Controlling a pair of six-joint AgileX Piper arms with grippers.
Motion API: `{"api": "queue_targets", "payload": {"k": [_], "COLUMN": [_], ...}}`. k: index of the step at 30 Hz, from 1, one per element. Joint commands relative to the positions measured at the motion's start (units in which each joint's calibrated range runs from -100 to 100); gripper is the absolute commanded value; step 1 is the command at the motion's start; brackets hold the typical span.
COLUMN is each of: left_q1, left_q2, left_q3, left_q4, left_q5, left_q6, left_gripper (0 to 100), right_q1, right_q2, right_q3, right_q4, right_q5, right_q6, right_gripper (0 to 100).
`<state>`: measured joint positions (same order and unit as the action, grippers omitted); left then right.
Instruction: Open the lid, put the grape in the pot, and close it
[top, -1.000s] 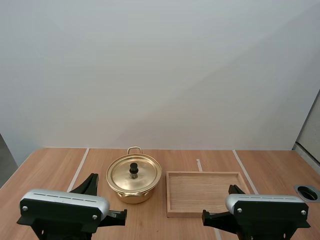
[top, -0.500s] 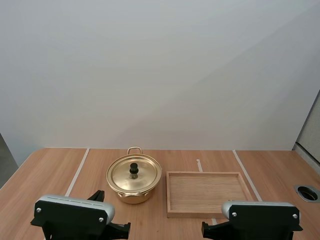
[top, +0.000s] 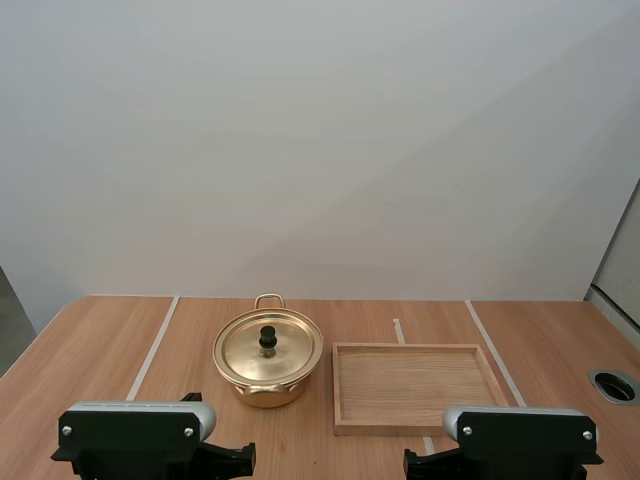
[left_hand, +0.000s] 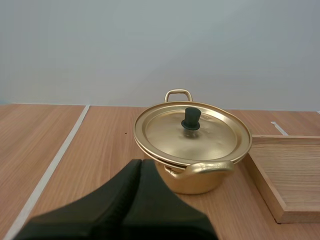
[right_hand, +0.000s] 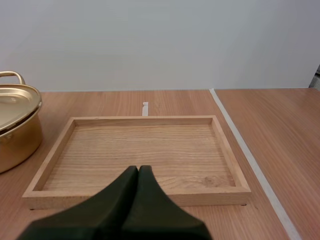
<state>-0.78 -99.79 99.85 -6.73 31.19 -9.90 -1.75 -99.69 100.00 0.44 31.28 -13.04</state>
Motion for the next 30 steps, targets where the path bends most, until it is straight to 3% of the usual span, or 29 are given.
{"api": "queue_targets", "payload": {"k": [1, 21, 30], "left_q1": [0.05, 0.05, 0.05], "left_q2": [-0.2, -0.2, -0.2], "left_q3": [0.1, 0.1, 0.1], "left_q4": [0.6, 0.6, 0.6], "left_q5": [-0.2, -1.9, -1.9], "left_q6": [-0.4, -0.4, -0.4], "left_gripper": [0, 0, 0], "right_q1": [-0.2, -0.2, 2.8], "right_q2": [-0.3, -0.3, -0.3], "right_q3": [0.0, 0.0, 0.0], "right_q4": [-0.4, -0.4, -0.4], "right_q5": [0.0, 0.0, 0.0], "right_q6": [0.0, 0.0, 0.0], "right_gripper": [0, 0, 0]}}
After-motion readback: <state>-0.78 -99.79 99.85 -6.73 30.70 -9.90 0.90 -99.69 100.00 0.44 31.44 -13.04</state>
